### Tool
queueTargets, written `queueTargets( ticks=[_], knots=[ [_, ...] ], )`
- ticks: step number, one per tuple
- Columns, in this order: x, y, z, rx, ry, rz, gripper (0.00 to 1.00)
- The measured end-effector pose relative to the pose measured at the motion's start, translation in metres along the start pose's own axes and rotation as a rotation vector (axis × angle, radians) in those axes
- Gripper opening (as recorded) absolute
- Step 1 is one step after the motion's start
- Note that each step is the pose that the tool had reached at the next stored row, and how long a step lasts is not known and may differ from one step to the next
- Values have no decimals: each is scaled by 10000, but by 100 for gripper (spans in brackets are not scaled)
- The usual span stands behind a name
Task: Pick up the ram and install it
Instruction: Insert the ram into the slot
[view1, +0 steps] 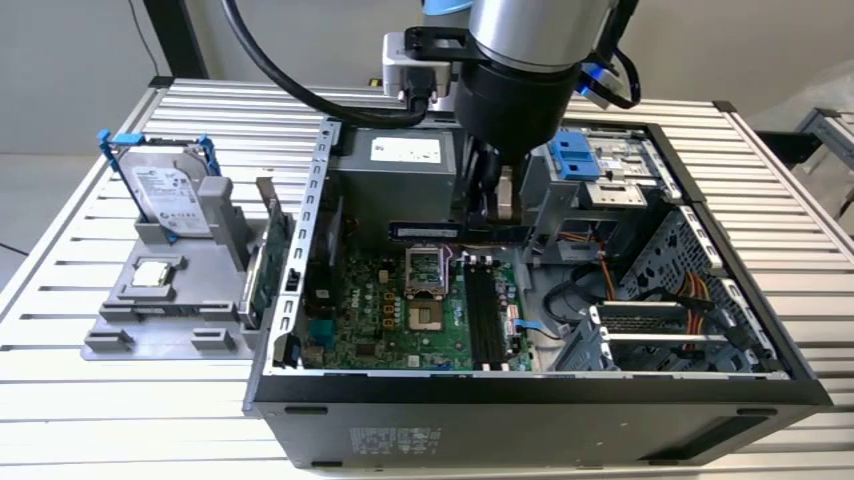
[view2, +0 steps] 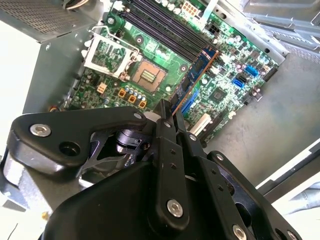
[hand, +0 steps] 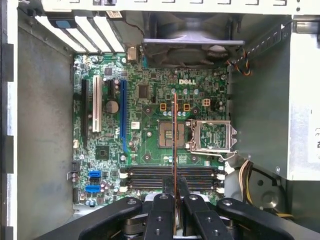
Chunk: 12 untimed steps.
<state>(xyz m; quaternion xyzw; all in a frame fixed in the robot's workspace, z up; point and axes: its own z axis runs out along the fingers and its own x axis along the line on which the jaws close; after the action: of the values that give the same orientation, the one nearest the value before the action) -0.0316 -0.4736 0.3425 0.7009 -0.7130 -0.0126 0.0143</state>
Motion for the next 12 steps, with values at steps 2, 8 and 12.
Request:
queueTargets(
  ticks=[2, 8, 12],
  knots=[
    [0, -2, 13, 24, 0, 31, 0],
    [0, -2, 43, 25, -21, 633, 0],
    [-1, -3, 50, 24, -37, 1092, 0]
  ],
)
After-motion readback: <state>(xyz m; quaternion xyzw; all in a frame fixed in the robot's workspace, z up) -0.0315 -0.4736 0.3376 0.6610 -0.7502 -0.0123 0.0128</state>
